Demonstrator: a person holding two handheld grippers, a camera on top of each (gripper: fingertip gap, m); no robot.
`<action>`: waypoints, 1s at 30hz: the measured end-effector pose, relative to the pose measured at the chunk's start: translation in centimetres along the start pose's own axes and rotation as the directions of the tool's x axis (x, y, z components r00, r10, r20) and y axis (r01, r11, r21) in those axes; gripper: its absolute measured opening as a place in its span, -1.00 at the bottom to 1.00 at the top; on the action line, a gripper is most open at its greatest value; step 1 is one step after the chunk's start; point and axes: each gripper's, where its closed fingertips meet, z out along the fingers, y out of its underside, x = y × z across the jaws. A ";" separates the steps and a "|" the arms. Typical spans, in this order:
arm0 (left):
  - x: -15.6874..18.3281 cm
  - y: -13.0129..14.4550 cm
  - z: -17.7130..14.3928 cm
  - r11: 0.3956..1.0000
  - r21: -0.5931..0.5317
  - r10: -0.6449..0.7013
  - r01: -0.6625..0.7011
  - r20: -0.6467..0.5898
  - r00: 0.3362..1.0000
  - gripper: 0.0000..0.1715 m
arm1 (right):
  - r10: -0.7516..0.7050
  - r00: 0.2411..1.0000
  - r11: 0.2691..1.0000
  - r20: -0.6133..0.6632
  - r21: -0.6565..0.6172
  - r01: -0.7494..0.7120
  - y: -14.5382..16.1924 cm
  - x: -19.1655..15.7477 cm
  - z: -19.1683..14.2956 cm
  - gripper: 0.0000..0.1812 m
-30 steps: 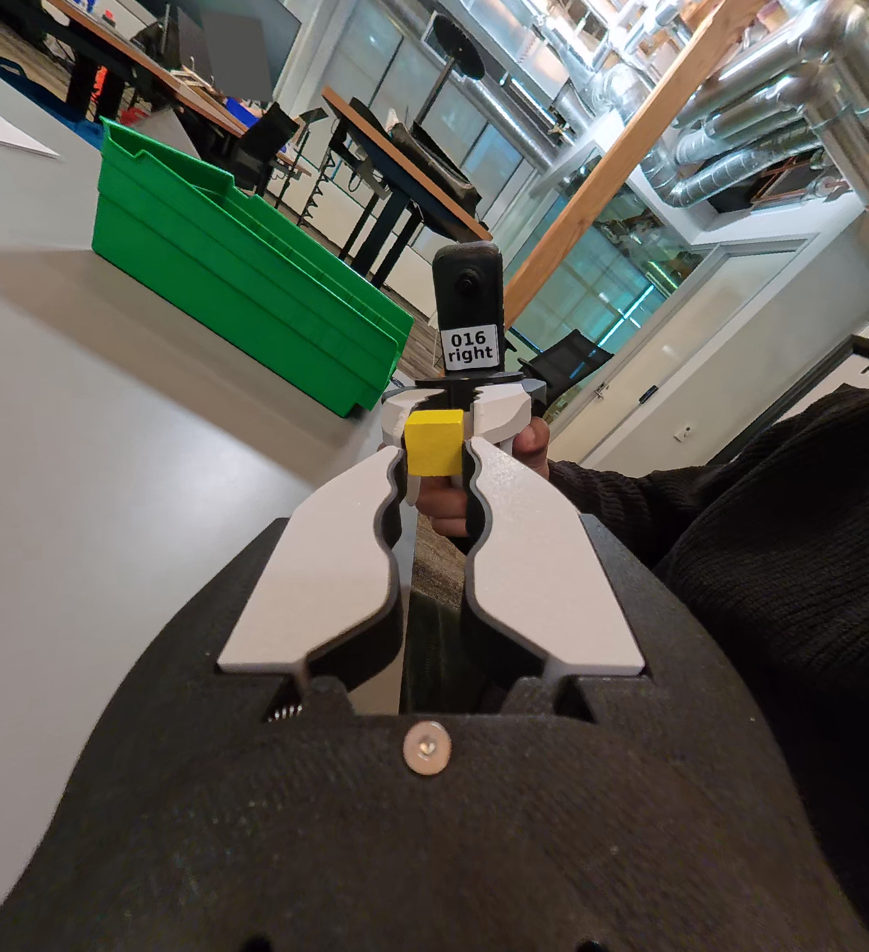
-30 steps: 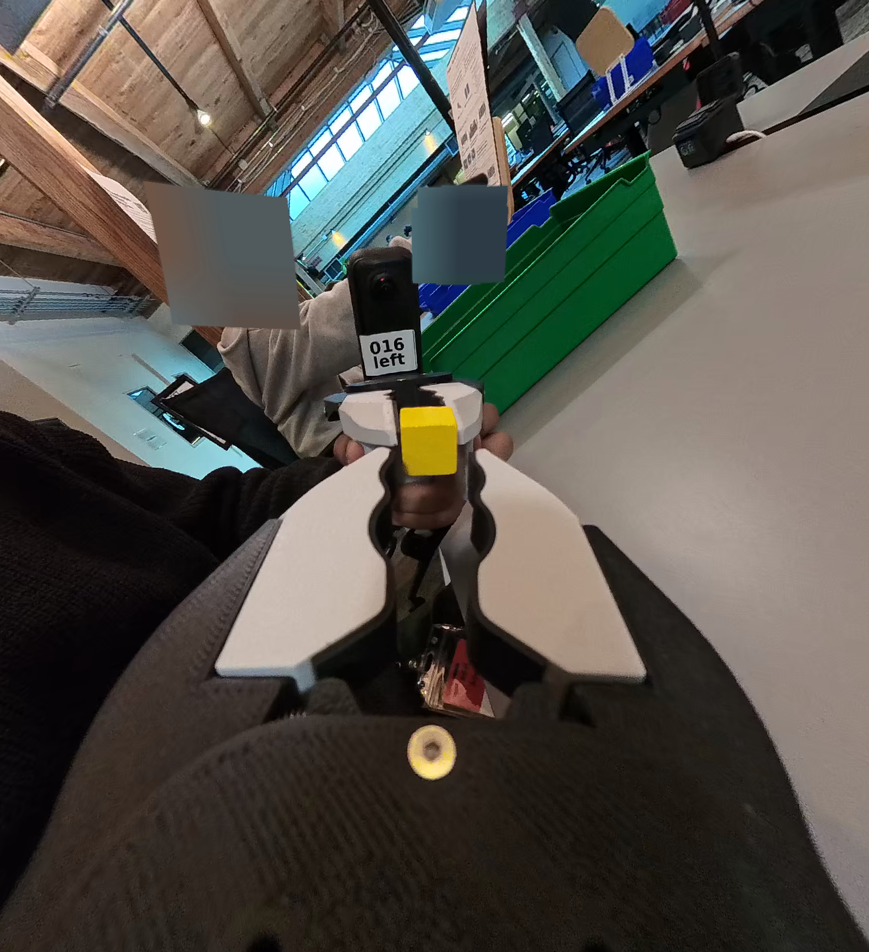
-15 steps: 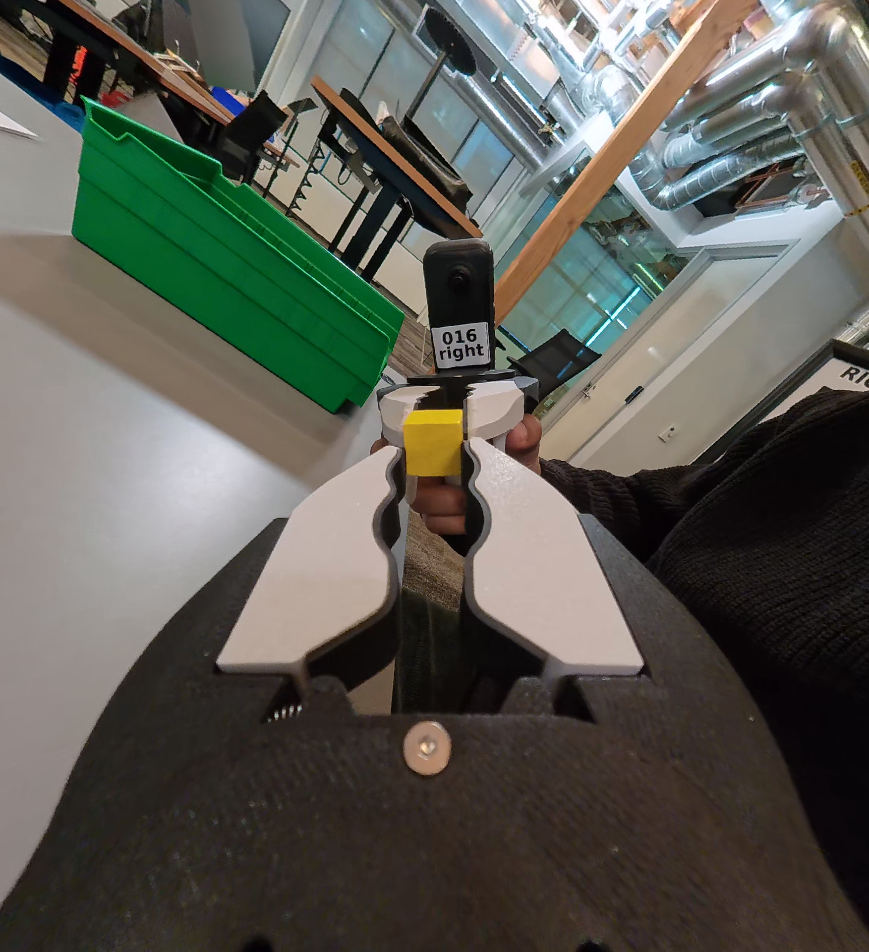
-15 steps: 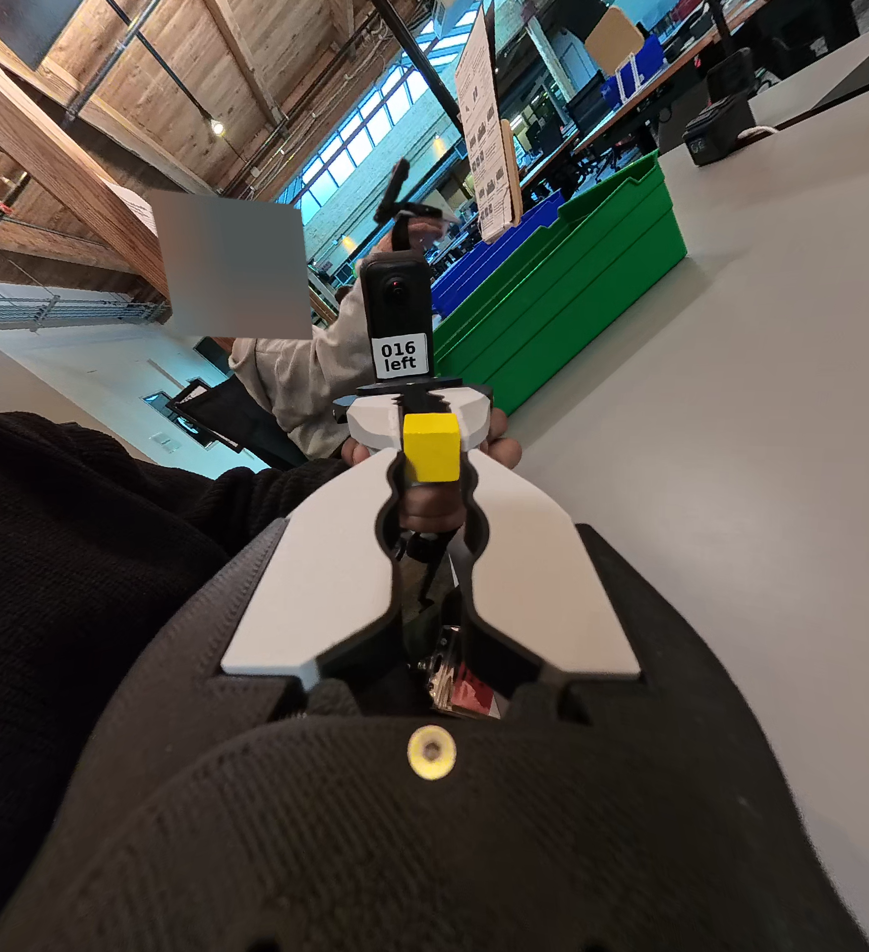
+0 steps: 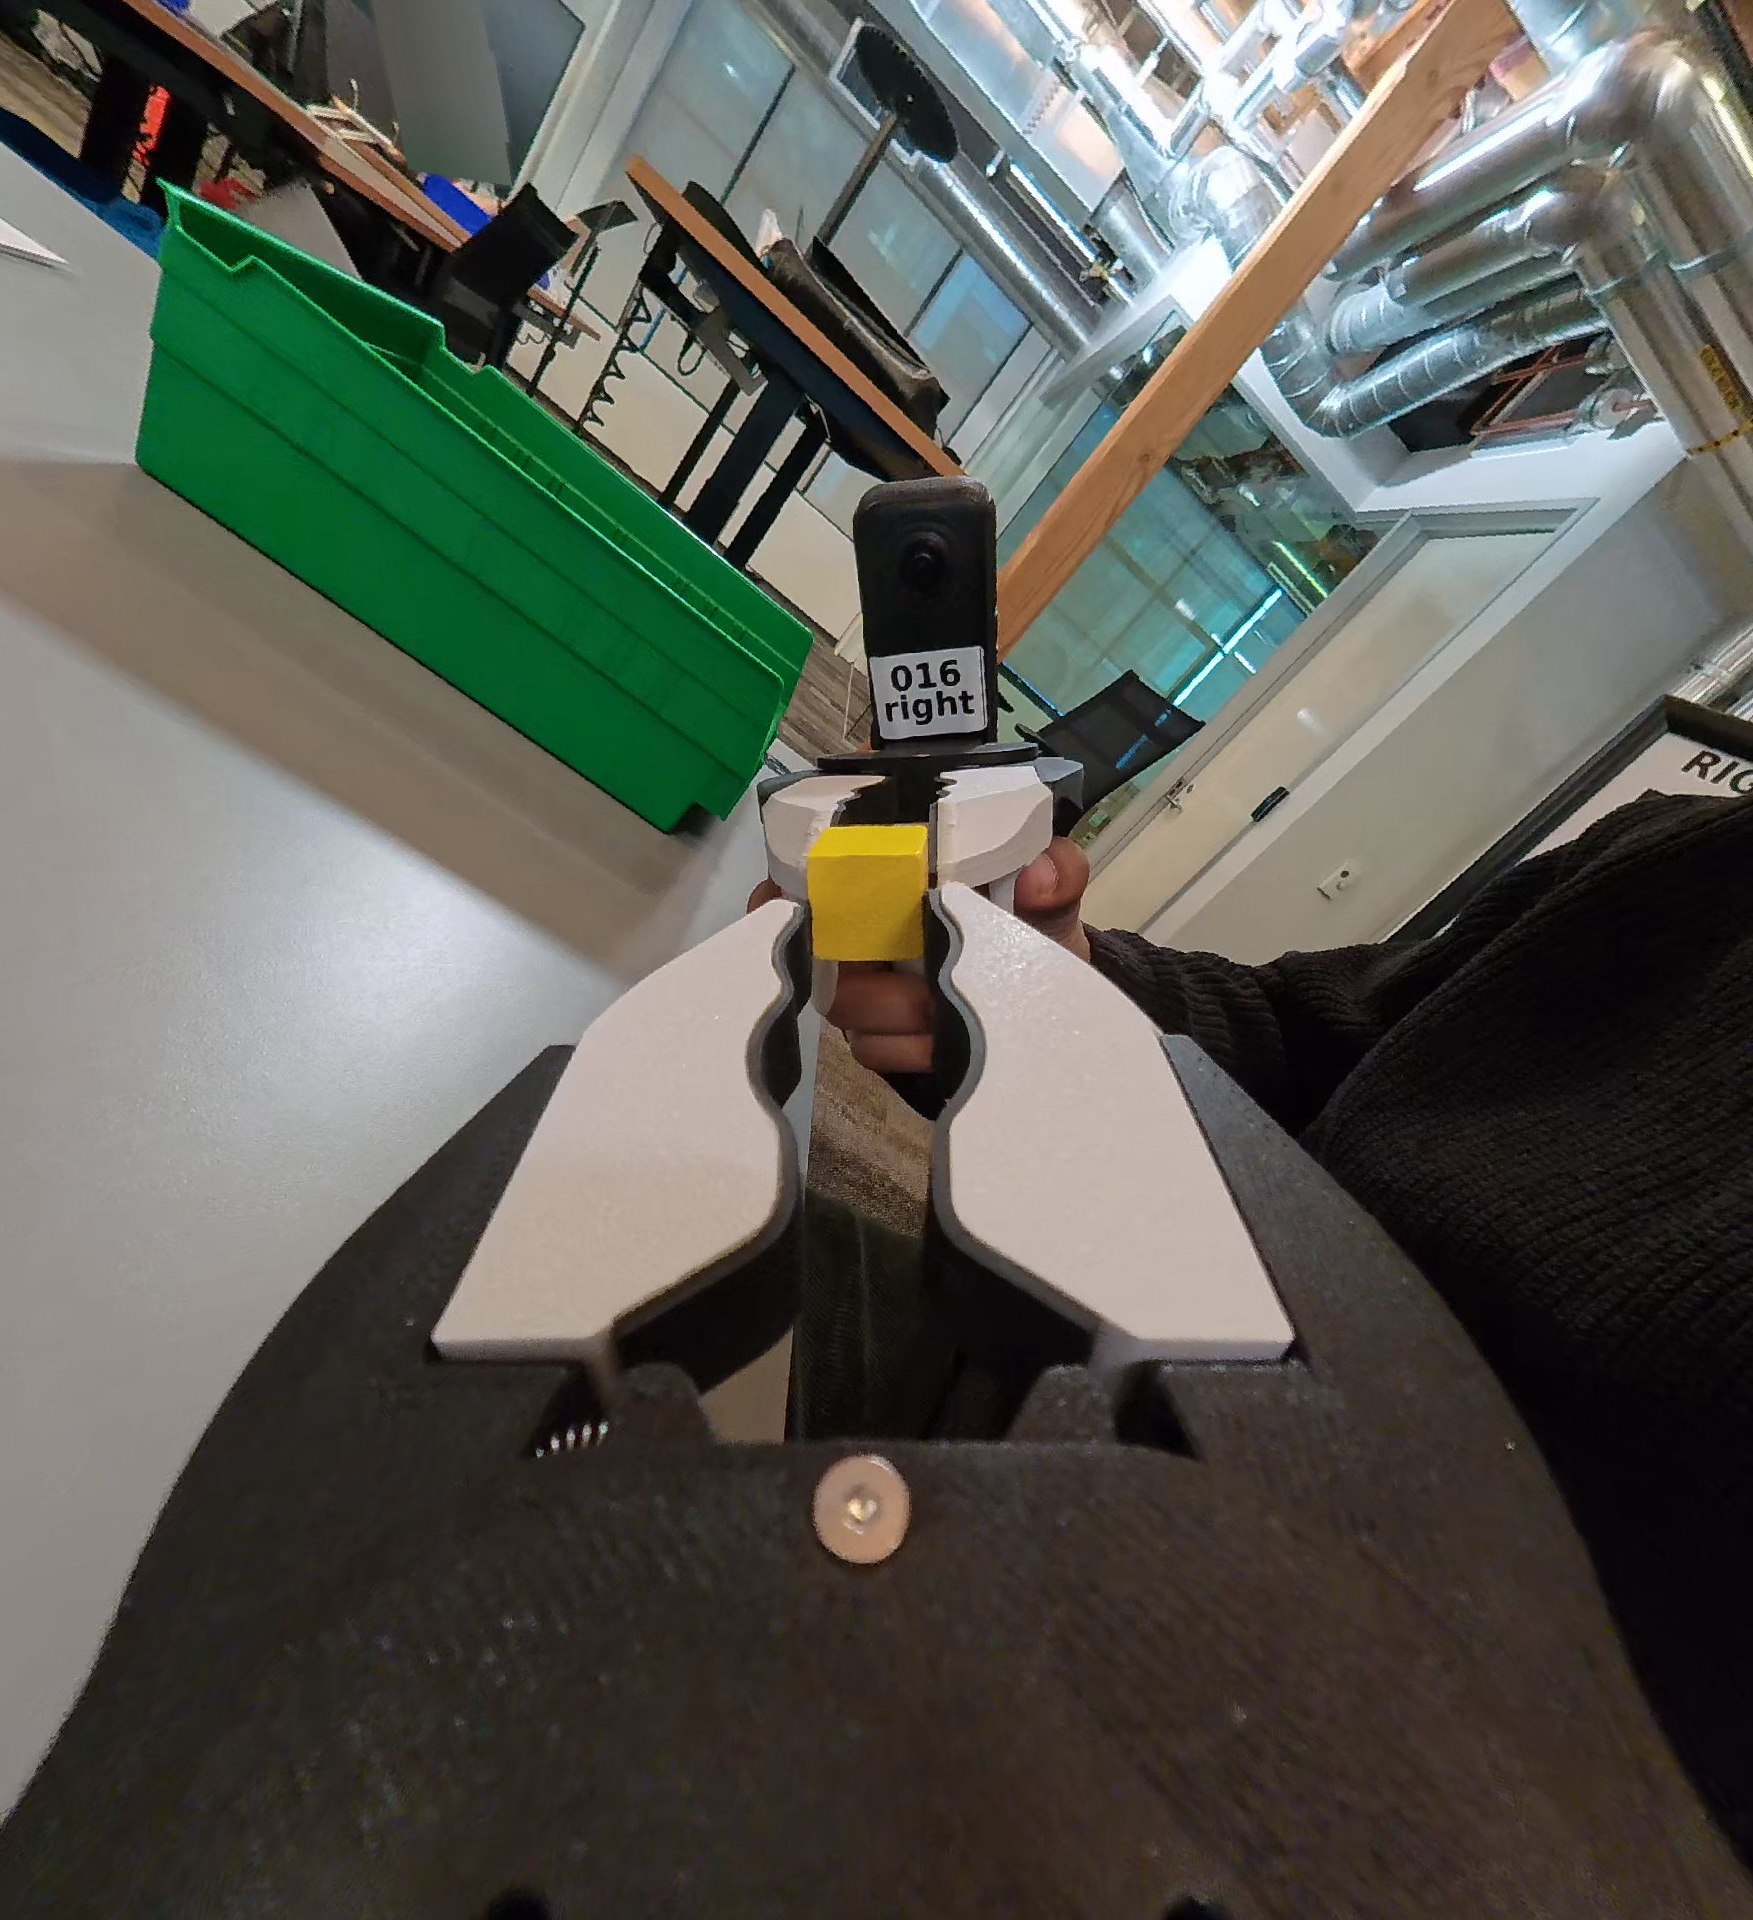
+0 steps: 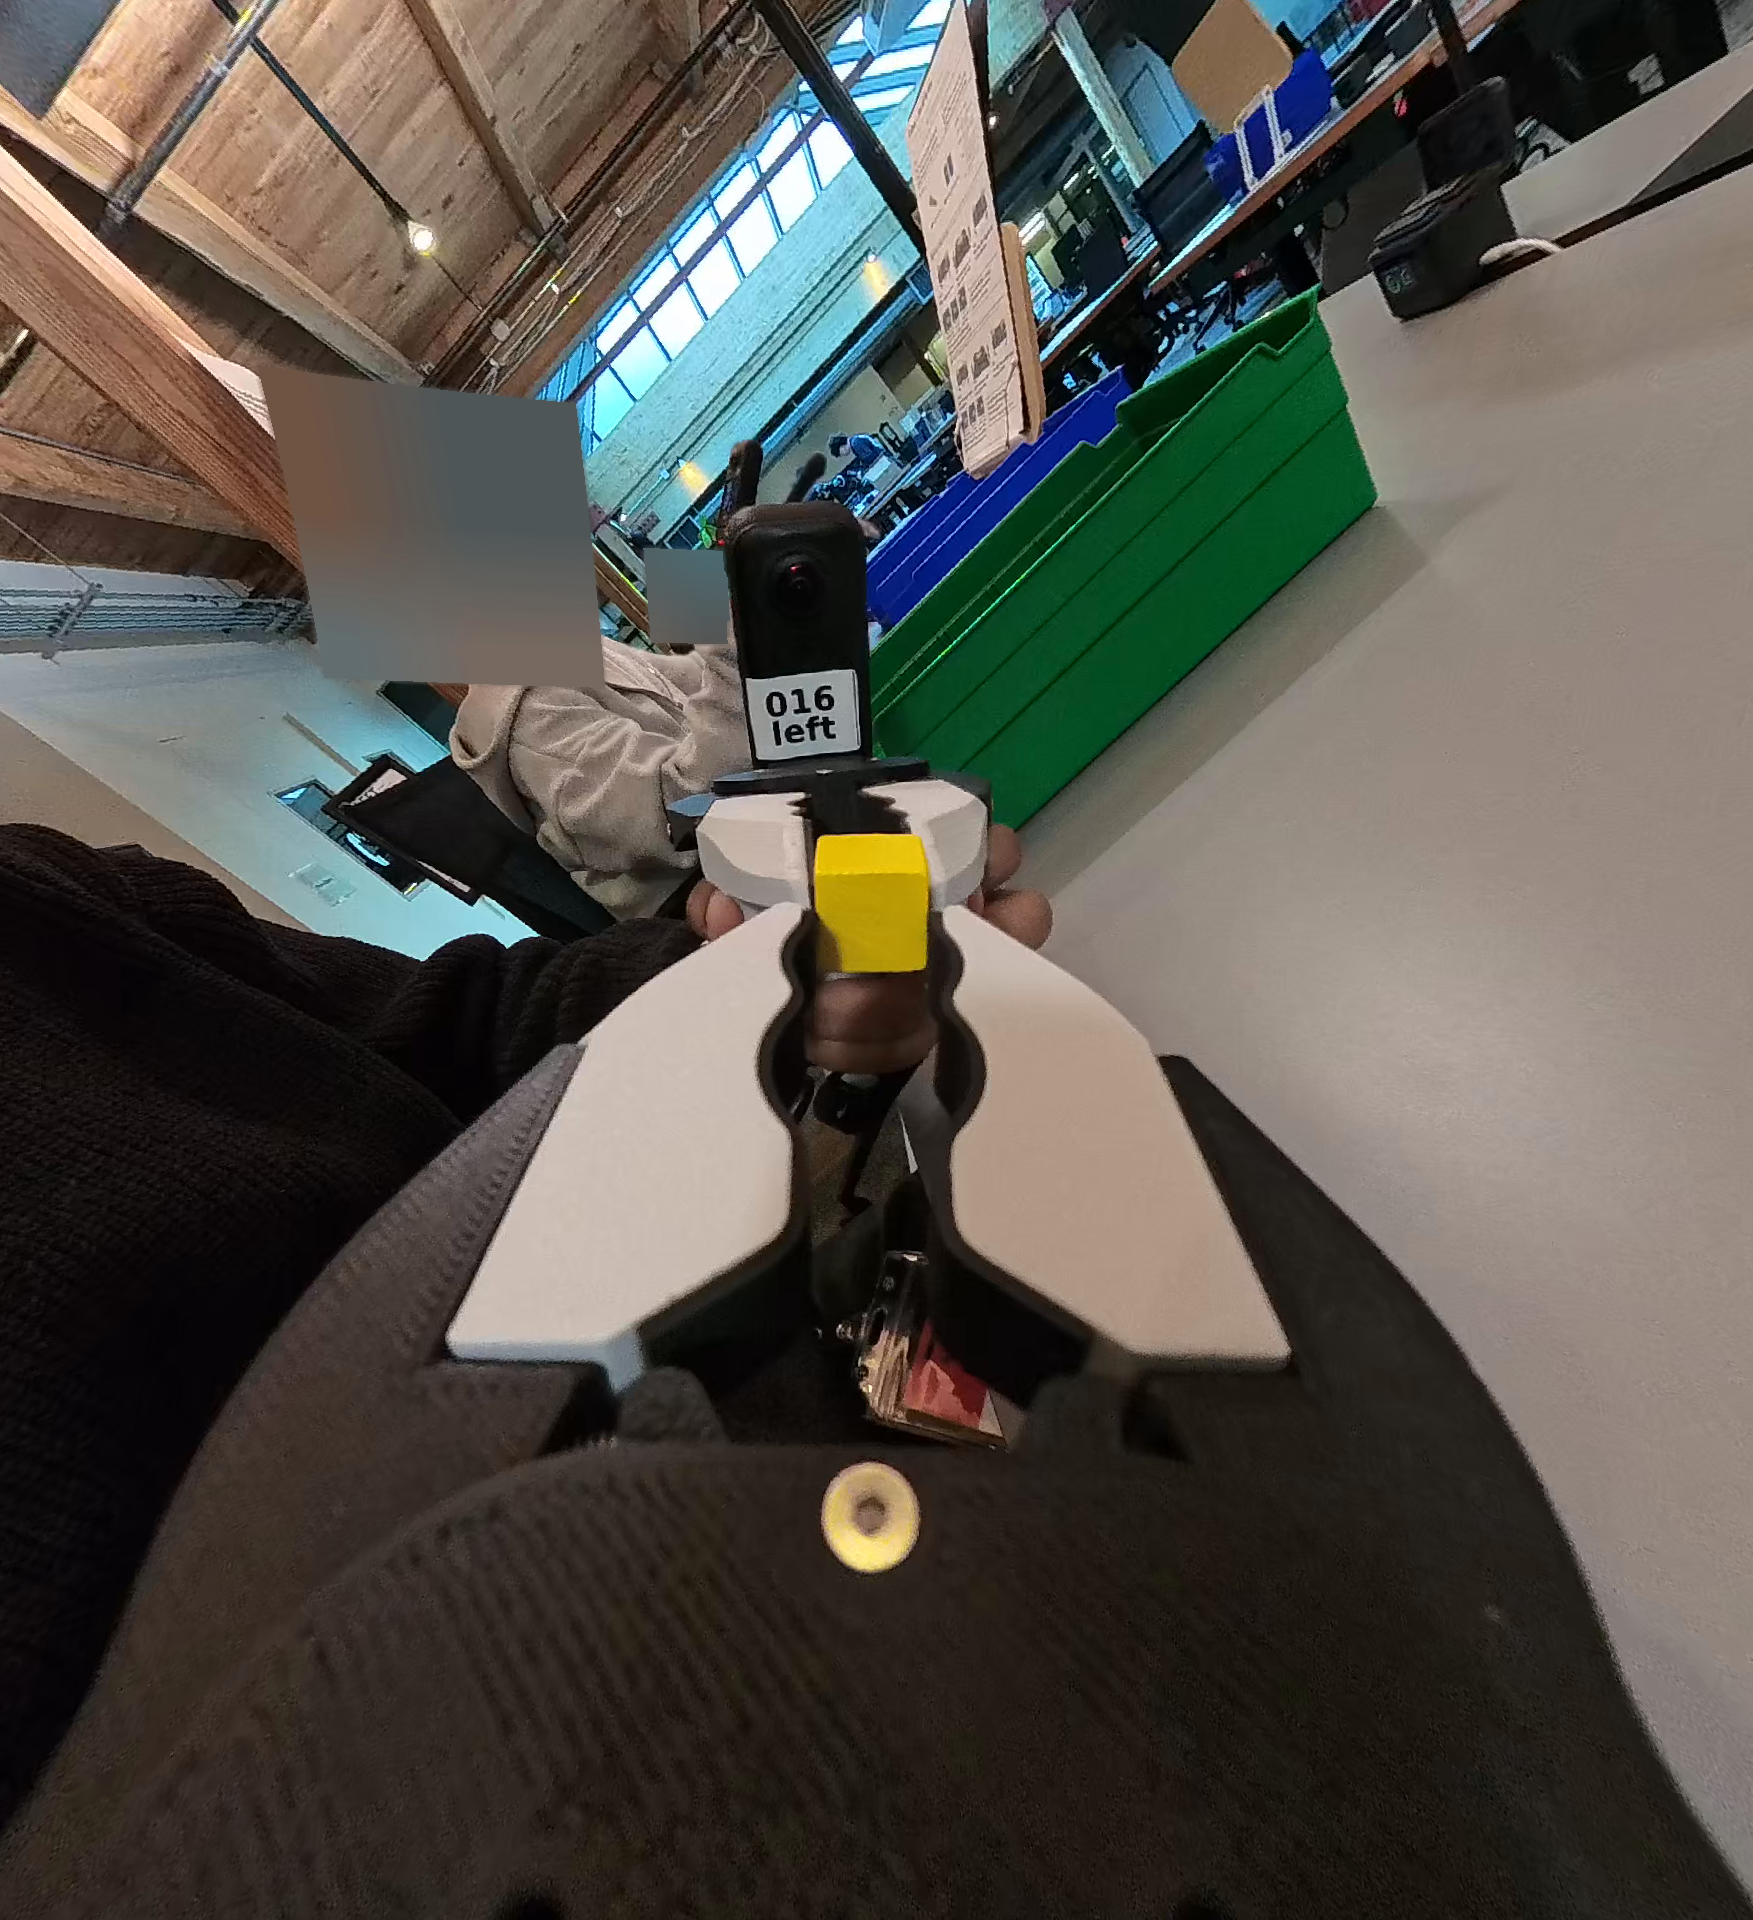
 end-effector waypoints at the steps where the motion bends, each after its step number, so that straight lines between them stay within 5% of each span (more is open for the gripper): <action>1: 0.0 0.0 0.0 1.000 0.000 0.001 -0.001 -0.002 1.000 -0.76 | -0.001 1.000 1.000 0.000 0.000 0.001 0.0 0.0 0.0 -0.78; 30: -1.3 0.4 -0.2 0.998 -0.037 0.063 -0.060 0.079 0.995 -0.66 | -0.054 0.996 0.997 -0.071 0.042 0.057 -1.7 0.6 -1.4 -0.78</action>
